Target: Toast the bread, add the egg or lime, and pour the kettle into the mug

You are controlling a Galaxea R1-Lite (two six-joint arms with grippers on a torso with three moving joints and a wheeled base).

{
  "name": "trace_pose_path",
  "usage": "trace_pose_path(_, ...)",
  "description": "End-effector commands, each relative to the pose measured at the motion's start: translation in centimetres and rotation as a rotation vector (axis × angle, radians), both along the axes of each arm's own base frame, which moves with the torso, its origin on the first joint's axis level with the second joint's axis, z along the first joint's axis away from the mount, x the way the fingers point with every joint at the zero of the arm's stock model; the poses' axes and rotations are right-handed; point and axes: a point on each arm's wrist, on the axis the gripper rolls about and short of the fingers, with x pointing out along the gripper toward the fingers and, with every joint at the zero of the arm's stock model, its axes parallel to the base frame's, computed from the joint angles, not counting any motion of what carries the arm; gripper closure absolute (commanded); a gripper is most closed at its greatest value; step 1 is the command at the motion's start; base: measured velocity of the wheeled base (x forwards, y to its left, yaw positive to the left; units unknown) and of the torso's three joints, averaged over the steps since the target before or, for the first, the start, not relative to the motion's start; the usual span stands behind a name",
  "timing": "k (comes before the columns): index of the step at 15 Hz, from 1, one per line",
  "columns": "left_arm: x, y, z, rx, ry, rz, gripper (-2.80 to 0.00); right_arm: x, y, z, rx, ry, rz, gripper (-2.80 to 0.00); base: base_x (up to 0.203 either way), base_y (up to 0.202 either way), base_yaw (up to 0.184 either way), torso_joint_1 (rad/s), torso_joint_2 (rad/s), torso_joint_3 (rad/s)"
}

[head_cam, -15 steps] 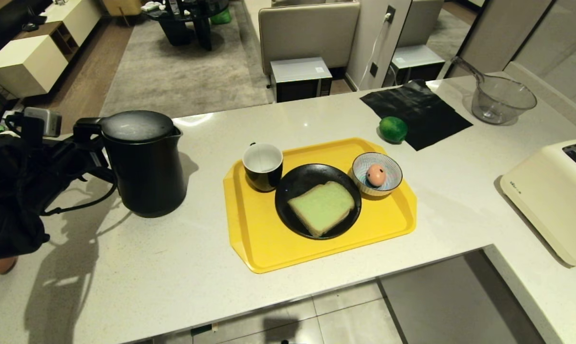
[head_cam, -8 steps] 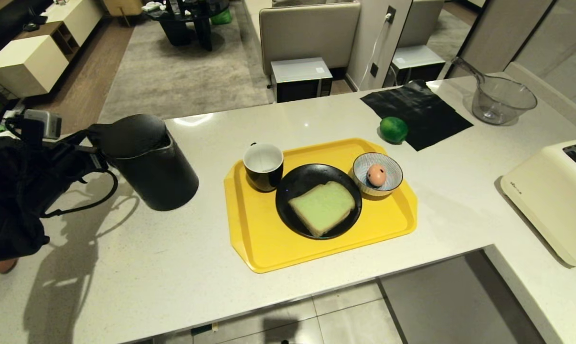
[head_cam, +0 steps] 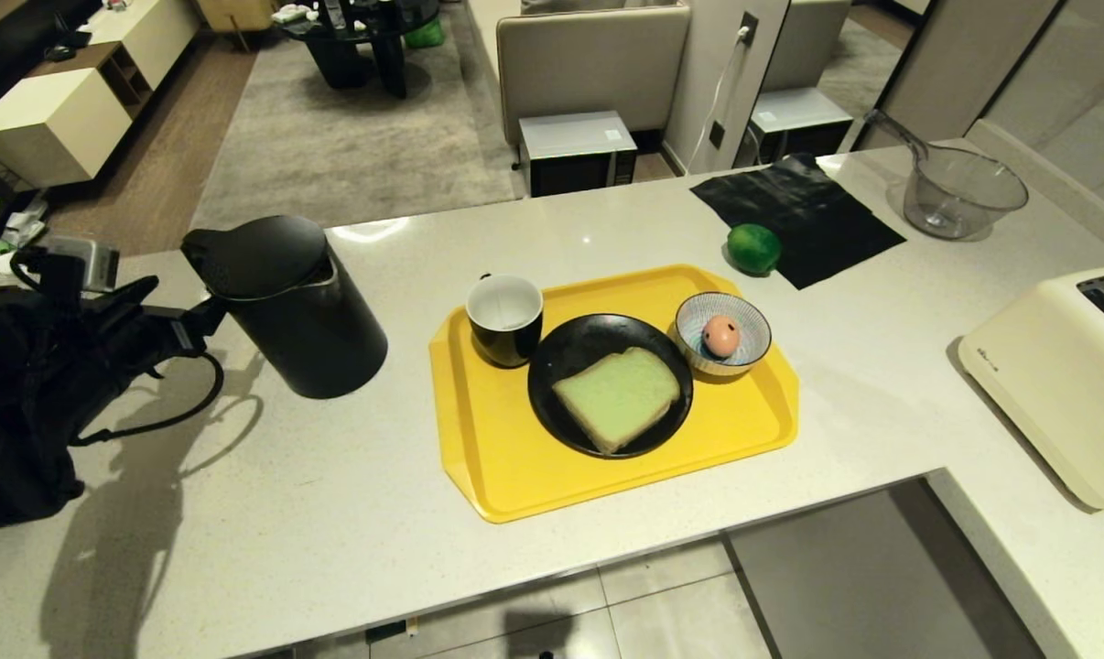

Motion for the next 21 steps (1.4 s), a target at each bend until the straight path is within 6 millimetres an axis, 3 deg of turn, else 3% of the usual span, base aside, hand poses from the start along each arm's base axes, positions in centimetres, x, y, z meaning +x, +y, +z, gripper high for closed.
trace_pose_path(1,-2.0,-0.6,-0.6,-0.010,0.044,-0.003,-2.80,0.2,0.0,-0.8,0.000,0.029,0.000,0.00,0.000,0.000,0.000,0.000,0.00,0.000)
trace_pose_path(5,-5.1,-1.5,-0.5,-0.021,0.073,-0.002,-2.80,0.2,0.0,-0.8,0.002,0.028,-0.002,0.00,0.000,0.000,0.000,0.000,0.00,0.000)
trace_pose_path(6,-5.7,-1.6,-0.1,-0.019,0.063,-0.002,0.00,0.2,0.0,-0.8,0.004,0.028,-0.003,0.00,0.000,0.000,0.000,0.000,0.00,0.000)
trace_pose_path(13,-8.7,-2.5,3.8,0.018,-0.107,-0.010,0.00,0.2,0.0,-0.8,0.005,0.028,-0.006,0.00,0.000,0.000,0.000,0.000,0.00,0.000)
trace_pose_path(18,-12.5,-3.6,6.5,-0.011,-0.203,-0.031,0.00,0.2,0.0,-0.8,0.005,0.028,-0.005,0.00,0.000,0.000,0.000,0.000,0.00,0.000)
trace_pose_path(21,-15.8,-4.5,8.2,-0.034,-0.285,-0.051,0.00,0.2,0.0,-0.7,0.005,0.027,-0.005,0.00,0.000,0.000,0.000,0.000,0.00,0.000)
